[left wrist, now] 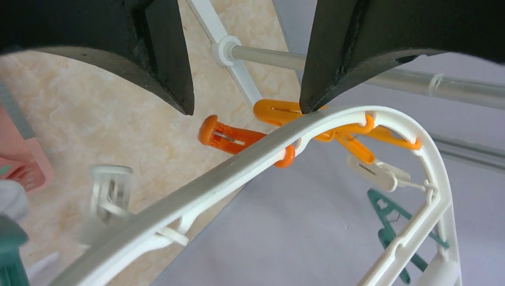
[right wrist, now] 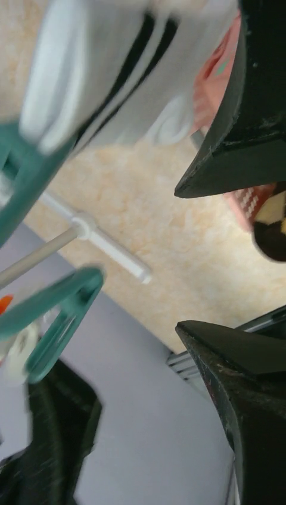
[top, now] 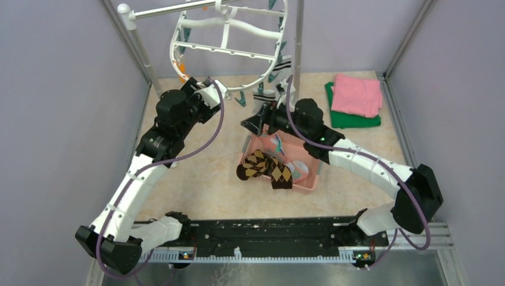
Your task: Remove the socks clipped to the hanger
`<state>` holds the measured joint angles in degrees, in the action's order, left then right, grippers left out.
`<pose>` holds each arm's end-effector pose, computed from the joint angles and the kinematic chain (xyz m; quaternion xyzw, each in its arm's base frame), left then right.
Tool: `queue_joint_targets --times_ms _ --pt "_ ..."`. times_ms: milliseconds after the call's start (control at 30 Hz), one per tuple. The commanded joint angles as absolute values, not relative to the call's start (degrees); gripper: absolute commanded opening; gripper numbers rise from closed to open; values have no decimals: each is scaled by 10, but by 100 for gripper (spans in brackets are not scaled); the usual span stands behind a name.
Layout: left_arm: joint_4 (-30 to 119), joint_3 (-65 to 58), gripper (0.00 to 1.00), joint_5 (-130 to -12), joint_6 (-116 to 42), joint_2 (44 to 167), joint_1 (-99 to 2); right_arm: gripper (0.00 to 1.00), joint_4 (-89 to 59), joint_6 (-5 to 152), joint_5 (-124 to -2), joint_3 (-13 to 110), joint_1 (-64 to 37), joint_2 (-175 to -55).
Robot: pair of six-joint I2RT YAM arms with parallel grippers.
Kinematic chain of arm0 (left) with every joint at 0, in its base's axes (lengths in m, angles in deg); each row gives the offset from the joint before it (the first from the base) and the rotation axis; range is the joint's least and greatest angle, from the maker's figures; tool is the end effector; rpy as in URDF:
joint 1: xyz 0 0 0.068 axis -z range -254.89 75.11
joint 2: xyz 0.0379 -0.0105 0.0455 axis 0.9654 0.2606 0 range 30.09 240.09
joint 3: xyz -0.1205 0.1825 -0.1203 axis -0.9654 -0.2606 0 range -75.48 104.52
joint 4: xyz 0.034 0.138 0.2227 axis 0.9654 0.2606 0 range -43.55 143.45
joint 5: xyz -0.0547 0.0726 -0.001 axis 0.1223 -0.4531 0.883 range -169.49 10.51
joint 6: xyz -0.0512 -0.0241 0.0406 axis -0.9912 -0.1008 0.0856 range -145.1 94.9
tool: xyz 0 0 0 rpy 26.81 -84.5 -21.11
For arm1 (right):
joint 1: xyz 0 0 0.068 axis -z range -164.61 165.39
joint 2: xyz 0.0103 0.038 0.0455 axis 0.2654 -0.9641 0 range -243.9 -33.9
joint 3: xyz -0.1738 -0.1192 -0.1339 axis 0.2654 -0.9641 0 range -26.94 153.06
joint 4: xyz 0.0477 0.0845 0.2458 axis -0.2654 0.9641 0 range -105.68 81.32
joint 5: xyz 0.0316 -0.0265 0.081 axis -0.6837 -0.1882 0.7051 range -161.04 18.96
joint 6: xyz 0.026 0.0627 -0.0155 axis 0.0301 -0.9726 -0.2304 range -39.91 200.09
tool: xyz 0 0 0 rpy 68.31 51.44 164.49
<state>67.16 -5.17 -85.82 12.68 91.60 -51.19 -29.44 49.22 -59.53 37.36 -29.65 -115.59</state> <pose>0.2487 -0.1024 0.3947 0.3666 0.6843 0.1196 0.6189 0.2528 0.2691 0.3260 -0.1575 0.7115 0.4764 0.4920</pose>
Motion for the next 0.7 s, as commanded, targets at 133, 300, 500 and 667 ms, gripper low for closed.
queue_joint_targets --times_ms 133,300,500,667 --pt "615 -35 71 -883 113 911 -527 75 -283 578 -486 274 -223 -1060" --pt "613 -30 71 -890 109 914 -538 74 -283 626 -488 276 -217 -1069" --pt "613 -32 70 -888 109 916 -541 66 -315 652 -596 302 -217 -1110" --pt "616 -32 71 -883 115 911 -546 58 -413 627 -579 320 -220 -1162"
